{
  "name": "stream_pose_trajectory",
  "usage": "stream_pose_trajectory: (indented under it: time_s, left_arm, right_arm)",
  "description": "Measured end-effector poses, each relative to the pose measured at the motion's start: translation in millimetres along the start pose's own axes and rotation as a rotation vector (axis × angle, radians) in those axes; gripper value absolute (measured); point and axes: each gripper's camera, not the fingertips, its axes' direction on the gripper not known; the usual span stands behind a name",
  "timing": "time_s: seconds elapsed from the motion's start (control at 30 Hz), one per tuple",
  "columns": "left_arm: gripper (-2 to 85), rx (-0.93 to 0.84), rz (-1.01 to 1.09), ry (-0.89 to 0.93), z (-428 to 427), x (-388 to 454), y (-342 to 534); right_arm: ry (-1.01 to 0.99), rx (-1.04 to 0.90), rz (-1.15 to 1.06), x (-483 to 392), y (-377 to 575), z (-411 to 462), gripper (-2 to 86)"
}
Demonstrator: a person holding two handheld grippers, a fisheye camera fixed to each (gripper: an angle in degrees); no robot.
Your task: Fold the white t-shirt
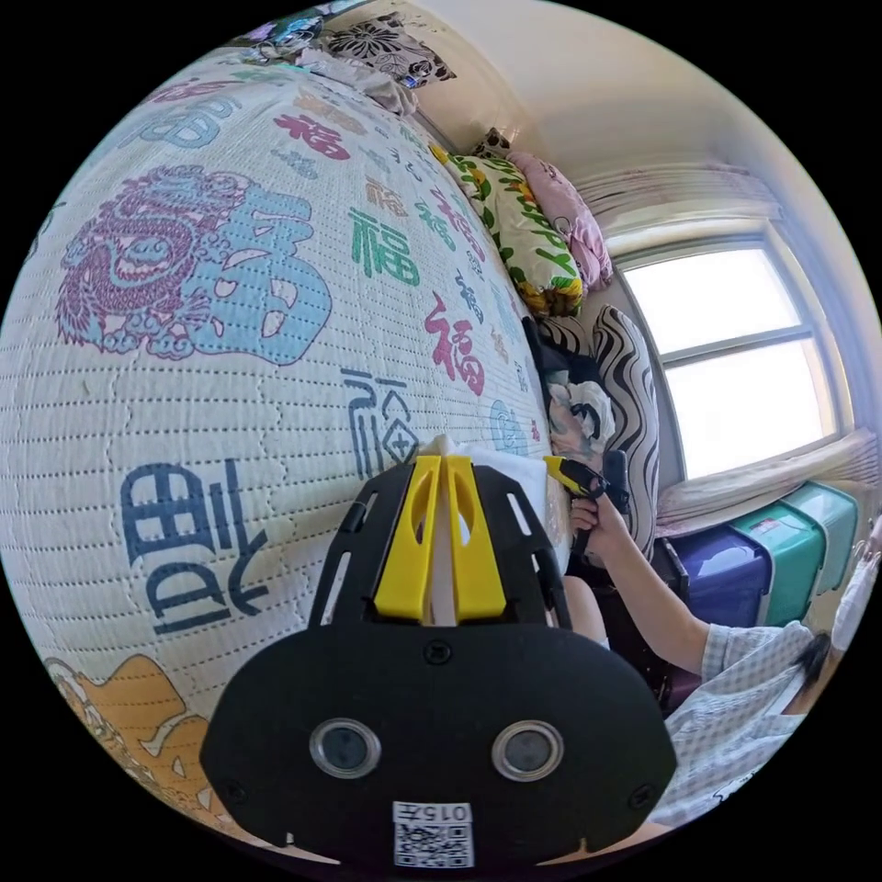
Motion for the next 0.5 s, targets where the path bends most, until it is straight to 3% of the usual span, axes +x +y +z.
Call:
stream_pose_trajectory:
  time_s: [0.1, 0.23, 0.4, 0.5]
  left_arm:
    - [0.5, -0.001, -0.002, 0.002, -0.5, -5.1, -0.8]
    - [5.5, 0.023, 0.03, 0.053, -17.9, -9.1, -2.5]
    - [8.7, -0.054, 0.093, 0.042, -30.8, -19.7, -7.7]
    - [10.1, -0.101, 0.109, 0.124, -25.7, -32.1, -11.8]
  right_arm:
    - [0.003, -0.036, -0.002, 4.0, -2.8, 5.0, 0.1]
    - [-0.144, 0.06, -0.046, 12.1, 3.0, -22.3, 4.9]
    - [-0.169, -0.101, -0.11, 25.3, 5.6, -20.7, 9.5]
    - [-0.172, -0.161, -0.164, 28.0, 1.9, -9.9, 10.3]
